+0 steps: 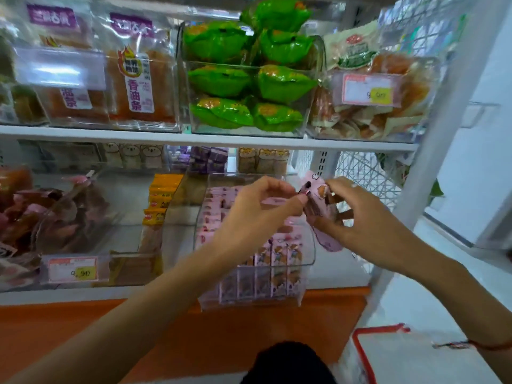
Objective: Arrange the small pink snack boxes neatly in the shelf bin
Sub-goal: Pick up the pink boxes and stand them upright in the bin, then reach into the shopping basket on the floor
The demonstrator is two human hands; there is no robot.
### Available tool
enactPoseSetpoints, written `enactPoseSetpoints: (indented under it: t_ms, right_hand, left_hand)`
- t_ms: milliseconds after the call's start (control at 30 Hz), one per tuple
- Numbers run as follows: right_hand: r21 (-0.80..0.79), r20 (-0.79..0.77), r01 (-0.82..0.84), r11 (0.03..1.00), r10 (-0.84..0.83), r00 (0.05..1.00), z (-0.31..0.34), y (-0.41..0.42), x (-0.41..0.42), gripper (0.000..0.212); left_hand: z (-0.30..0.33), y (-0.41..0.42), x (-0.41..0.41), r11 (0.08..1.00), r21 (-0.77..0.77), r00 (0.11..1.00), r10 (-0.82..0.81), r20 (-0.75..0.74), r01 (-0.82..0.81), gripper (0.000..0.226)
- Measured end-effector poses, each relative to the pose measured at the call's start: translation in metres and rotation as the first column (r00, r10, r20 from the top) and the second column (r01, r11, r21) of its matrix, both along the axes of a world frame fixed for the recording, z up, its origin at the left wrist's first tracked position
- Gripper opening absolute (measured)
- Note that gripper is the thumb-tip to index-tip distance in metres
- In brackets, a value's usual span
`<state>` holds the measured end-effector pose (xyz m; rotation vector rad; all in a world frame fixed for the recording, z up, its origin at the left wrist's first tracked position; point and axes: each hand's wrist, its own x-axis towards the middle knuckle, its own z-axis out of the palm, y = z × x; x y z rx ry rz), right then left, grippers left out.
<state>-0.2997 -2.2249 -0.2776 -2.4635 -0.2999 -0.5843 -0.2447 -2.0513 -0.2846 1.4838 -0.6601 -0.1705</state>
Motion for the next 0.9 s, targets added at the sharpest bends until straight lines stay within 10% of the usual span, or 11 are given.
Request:
enactPoseSetpoints:
  t_ms: [200, 433, 600, 900]
  right_hand:
    - [-0.105, -0.305, 0.207, 0.973, -0.23, 0.924, -0.024, -0.077, -0.06, 0.057]
    - [-0.294, -0.566, 0.354, 0.888, -0.46, 0.684, -0.155, -0.145, -0.11, 0.045]
    - [-0.281, -0.626, 0.546, 0.789, -0.582, 0.518, -0.301, -0.177, -0.131, 0.038]
    - [-0.331, -0.662, 0.62, 0.712, -0.643, 0.384, -0.461, -0.182, -0.137, 0.039]
  left_hand:
    - [-0.033, -0.074, -0.023, 0.852, 0.518, 0.979, -0.162, 0.123, 0.076, 0.016]
    - [-0.186, -0.144, -0.067, 0.362, 0.93, 0.954, -0.294, 0.054, 0.058, 0.039]
    - [-0.276, -0.171, -0.106, 0.341, 0.919, 0.976, -0.157, -0.153, 0.199, 0.058]
    - [-0.311, -0.183, -0.12, 0.408, 0.911, 0.995, -0.1, -0.026, 0.065, 0.034]
